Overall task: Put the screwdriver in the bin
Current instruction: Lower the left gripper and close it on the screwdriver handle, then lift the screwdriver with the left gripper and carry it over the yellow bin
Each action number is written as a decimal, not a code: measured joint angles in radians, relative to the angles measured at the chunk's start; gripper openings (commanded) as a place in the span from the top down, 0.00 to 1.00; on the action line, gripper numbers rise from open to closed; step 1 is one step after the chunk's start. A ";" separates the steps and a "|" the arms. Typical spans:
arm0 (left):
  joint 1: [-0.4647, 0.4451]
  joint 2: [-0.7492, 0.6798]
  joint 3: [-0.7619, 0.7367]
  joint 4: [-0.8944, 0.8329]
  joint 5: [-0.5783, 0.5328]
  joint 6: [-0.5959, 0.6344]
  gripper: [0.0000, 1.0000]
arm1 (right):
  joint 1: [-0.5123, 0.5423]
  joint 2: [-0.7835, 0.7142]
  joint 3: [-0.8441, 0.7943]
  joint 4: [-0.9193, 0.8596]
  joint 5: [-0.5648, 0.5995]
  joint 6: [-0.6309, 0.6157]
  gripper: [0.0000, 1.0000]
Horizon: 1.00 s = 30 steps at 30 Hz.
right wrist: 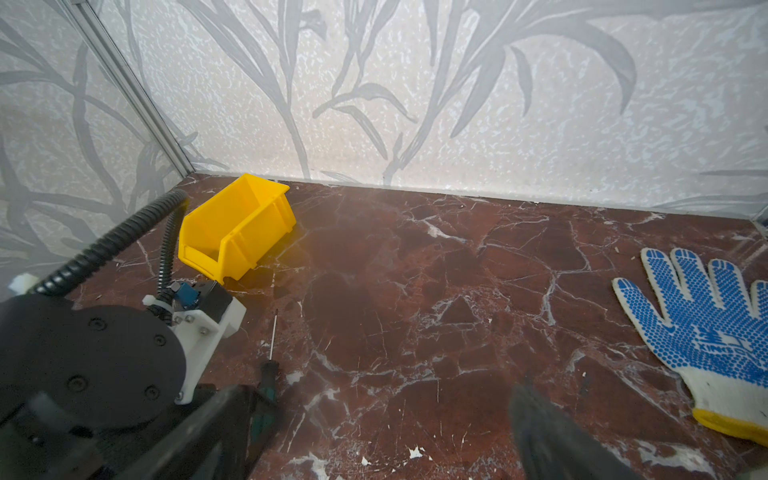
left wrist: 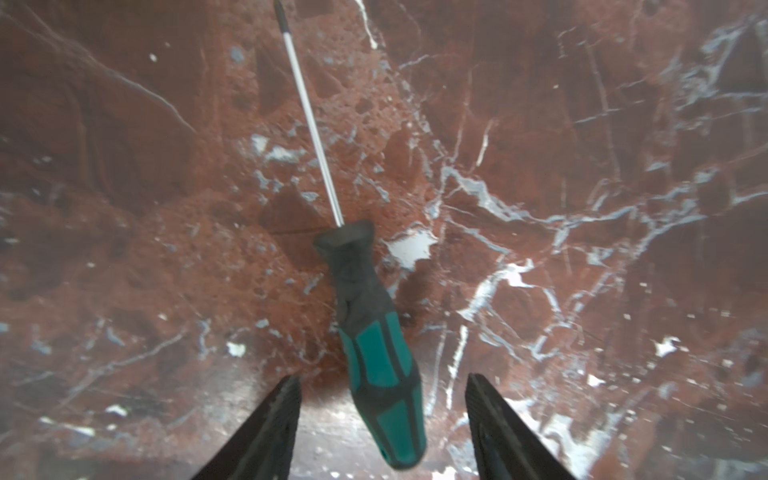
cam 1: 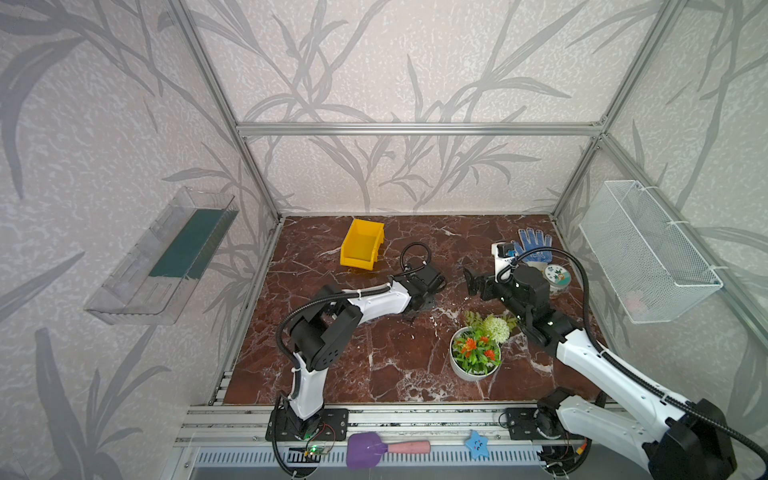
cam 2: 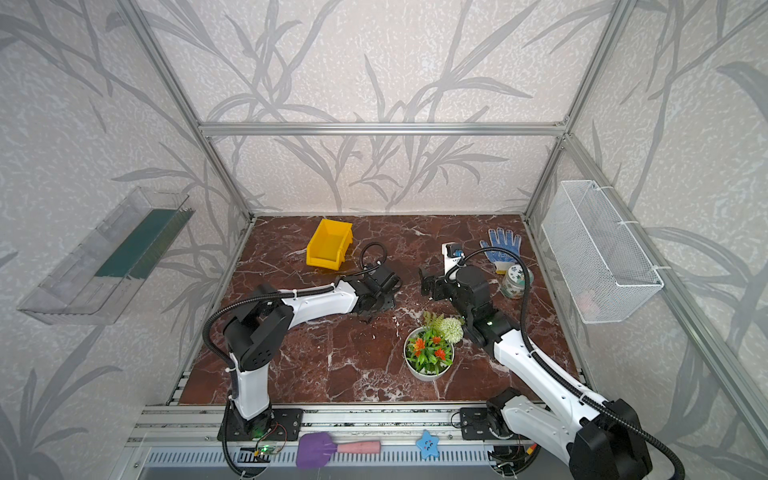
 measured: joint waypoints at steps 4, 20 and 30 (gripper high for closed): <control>0.000 0.024 0.048 -0.041 -0.026 0.027 0.49 | 0.000 -0.013 -0.011 0.006 0.014 0.000 0.01; 0.000 0.077 0.100 -0.117 -0.044 0.116 0.62 | 0.000 -0.025 -0.020 0.010 0.041 0.000 0.01; 0.000 0.093 0.116 -0.144 -0.050 0.220 0.75 | 0.000 -0.033 -0.030 0.015 0.055 -0.001 0.01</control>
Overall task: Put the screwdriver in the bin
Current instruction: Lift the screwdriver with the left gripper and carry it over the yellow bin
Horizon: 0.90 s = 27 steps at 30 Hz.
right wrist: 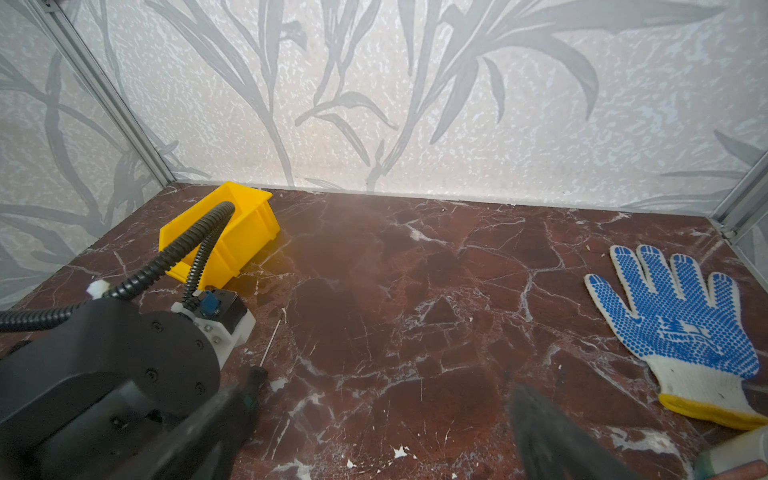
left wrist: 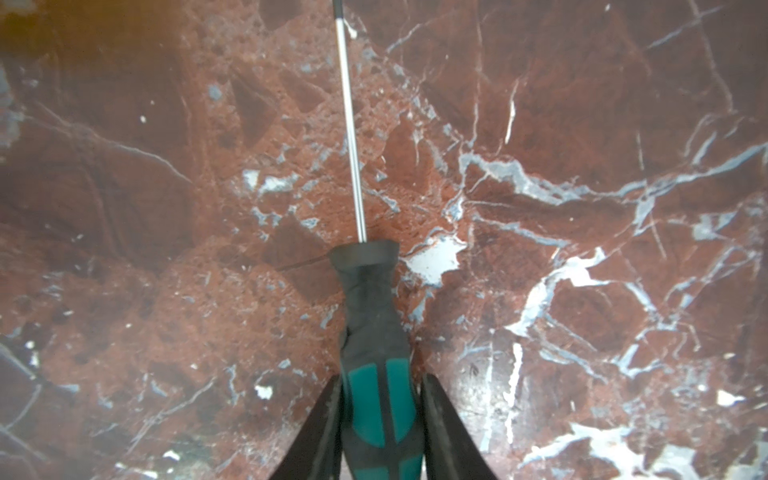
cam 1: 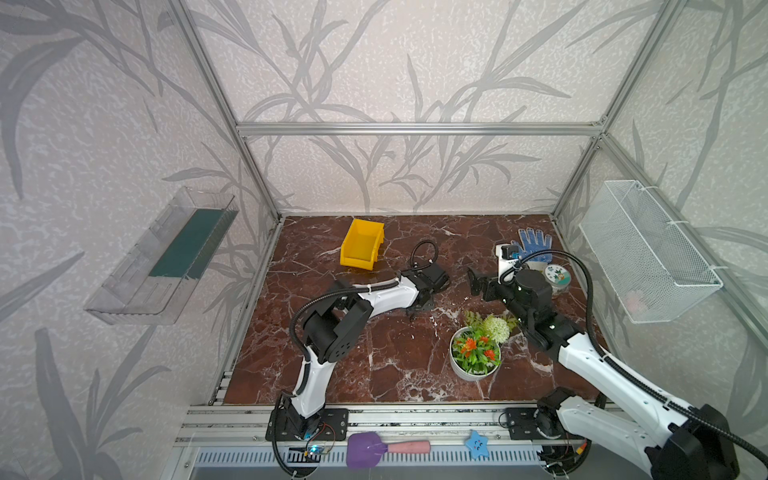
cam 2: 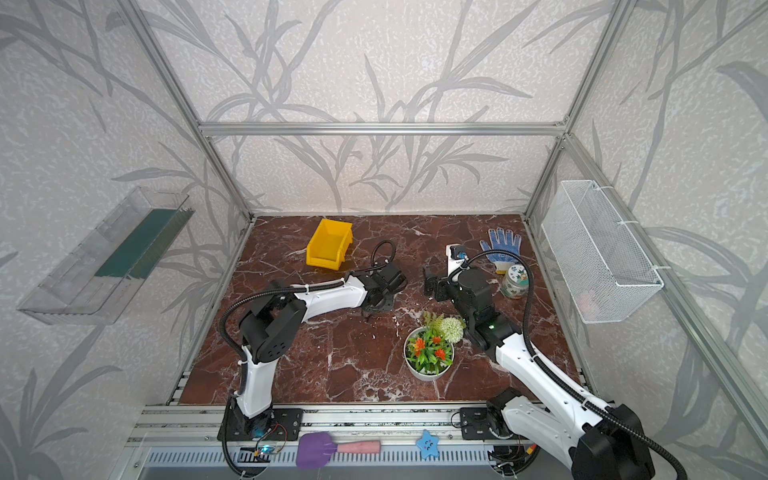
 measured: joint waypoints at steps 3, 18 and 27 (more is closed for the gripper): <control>0.000 0.000 0.011 -0.038 -0.013 0.060 0.84 | 0.000 -0.006 -0.004 0.003 0.008 0.000 0.01; 0.196 -0.244 0.139 -0.298 0.073 0.297 0.83 | 0.005 0.011 -0.003 -0.025 -0.112 0.002 0.01; 0.440 -0.261 0.359 -0.332 0.058 0.317 0.82 | 0.120 0.122 0.159 -0.131 -0.193 0.003 0.01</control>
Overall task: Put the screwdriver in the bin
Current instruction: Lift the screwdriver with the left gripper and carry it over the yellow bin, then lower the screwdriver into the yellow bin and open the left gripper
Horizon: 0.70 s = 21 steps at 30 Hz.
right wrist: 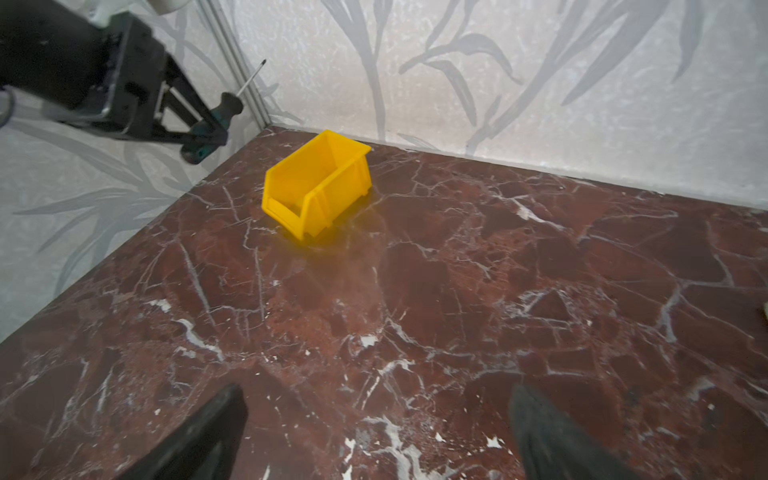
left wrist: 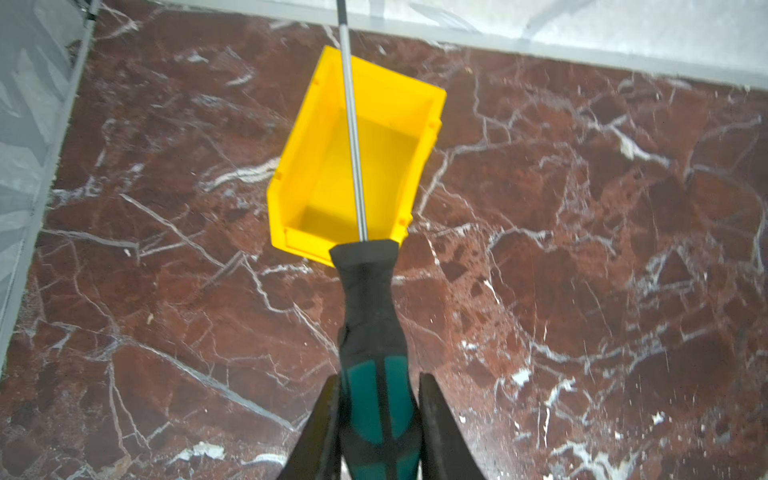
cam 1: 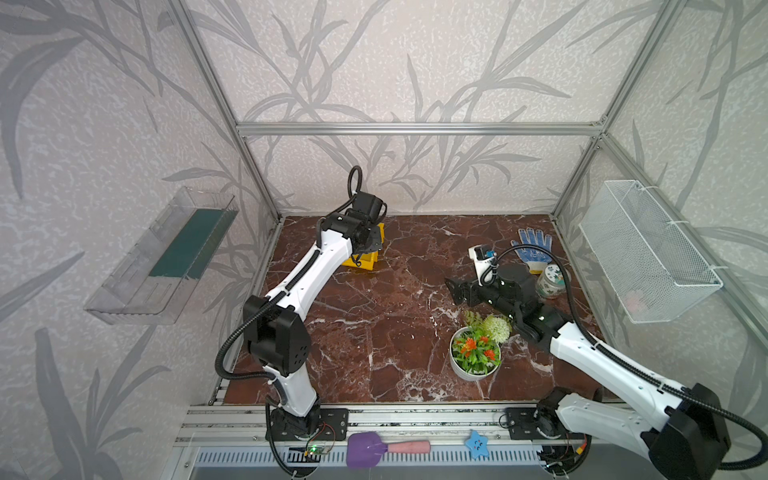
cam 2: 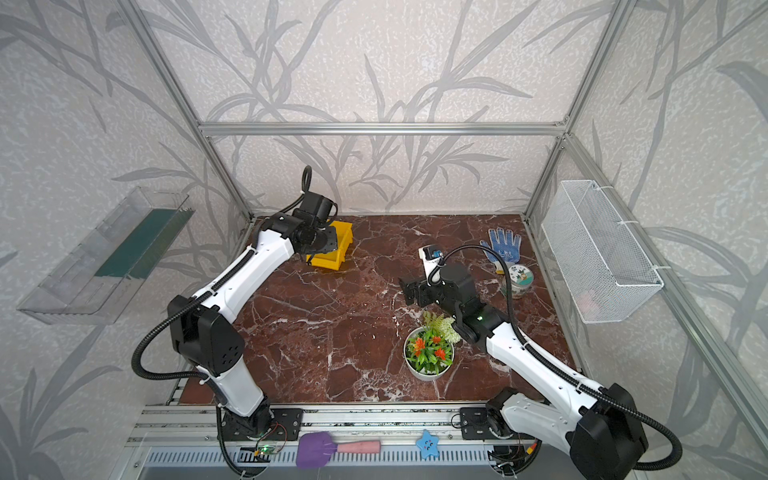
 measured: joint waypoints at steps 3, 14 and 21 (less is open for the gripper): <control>0.043 0.057 0.026 0.026 0.000 -0.014 0.82 | 0.008 0.038 0.048 -0.007 -0.006 0.000 0.01; 0.077 0.319 0.143 0.063 0.020 -0.031 0.82 | 0.008 0.090 0.130 -0.067 0.053 -0.062 0.01; 0.099 0.400 0.215 0.062 0.063 -0.029 0.81 | 0.008 0.116 0.134 -0.075 0.087 -0.073 0.01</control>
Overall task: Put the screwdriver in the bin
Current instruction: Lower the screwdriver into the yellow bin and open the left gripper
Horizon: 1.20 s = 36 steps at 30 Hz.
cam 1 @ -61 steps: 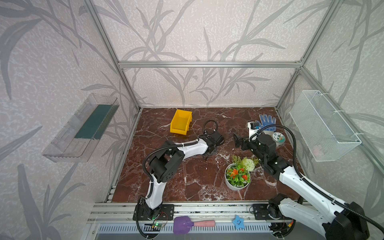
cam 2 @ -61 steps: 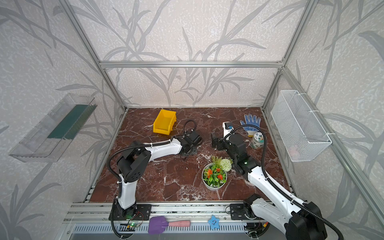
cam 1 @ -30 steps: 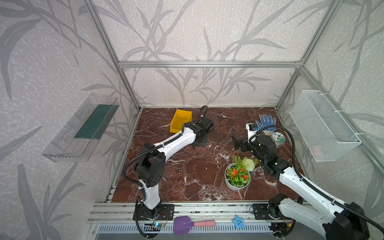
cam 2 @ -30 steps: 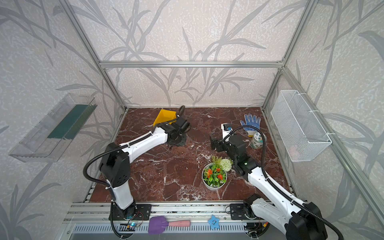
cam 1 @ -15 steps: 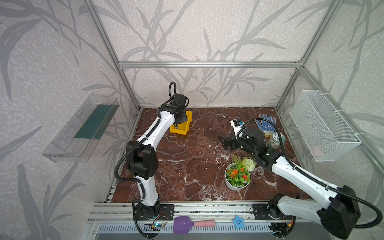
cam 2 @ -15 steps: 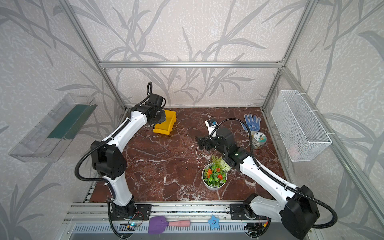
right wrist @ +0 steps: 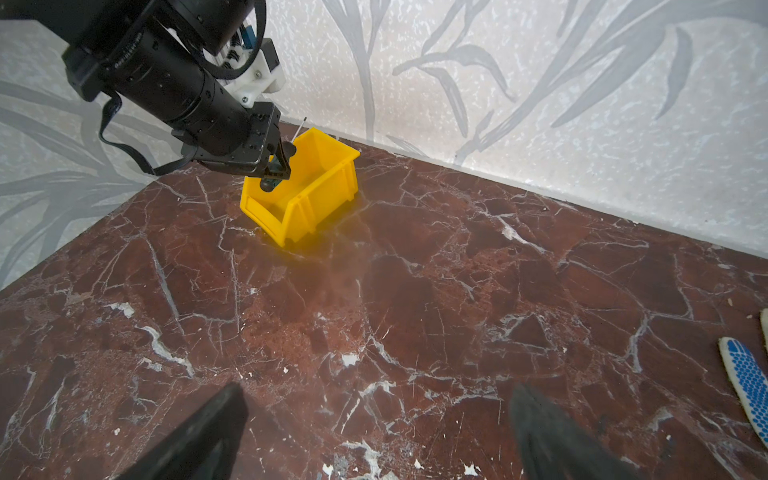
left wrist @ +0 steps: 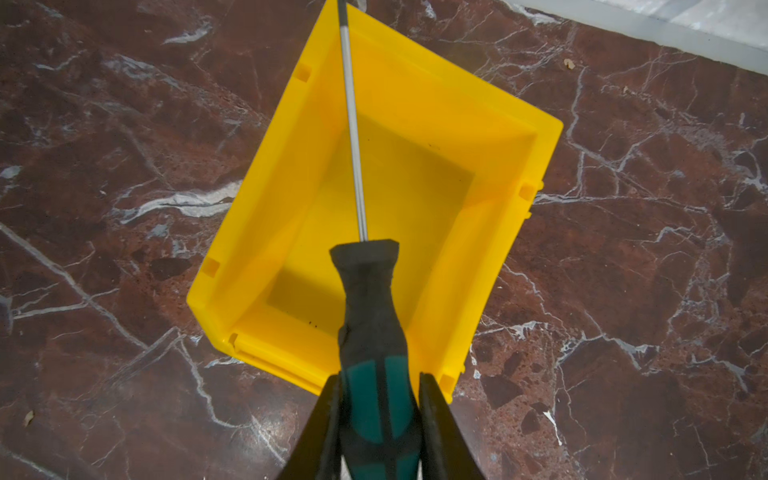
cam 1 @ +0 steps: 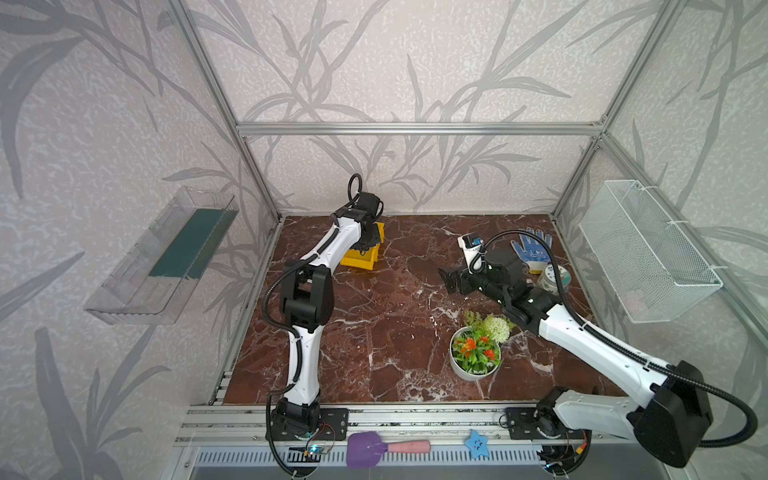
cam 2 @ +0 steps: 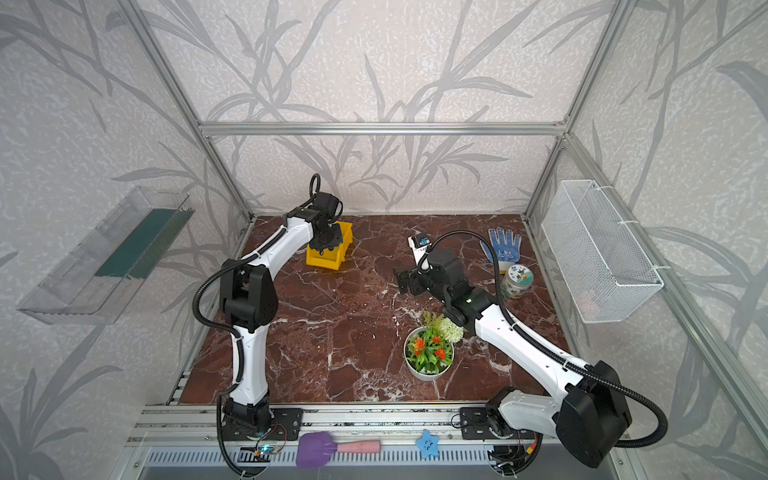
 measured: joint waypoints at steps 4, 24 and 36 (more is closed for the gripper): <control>0.020 0.049 0.053 -0.002 0.010 0.013 0.80 | 0.000 0.000 0.000 -0.005 0.006 0.000 0.01; 0.038 0.111 0.056 0.009 0.107 0.051 0.65 | 0.000 -0.019 0.000 -0.013 0.016 0.002 0.01; 0.038 0.112 0.056 0.008 0.109 0.077 0.63 | 0.000 -0.028 0.000 -0.014 0.016 0.011 0.01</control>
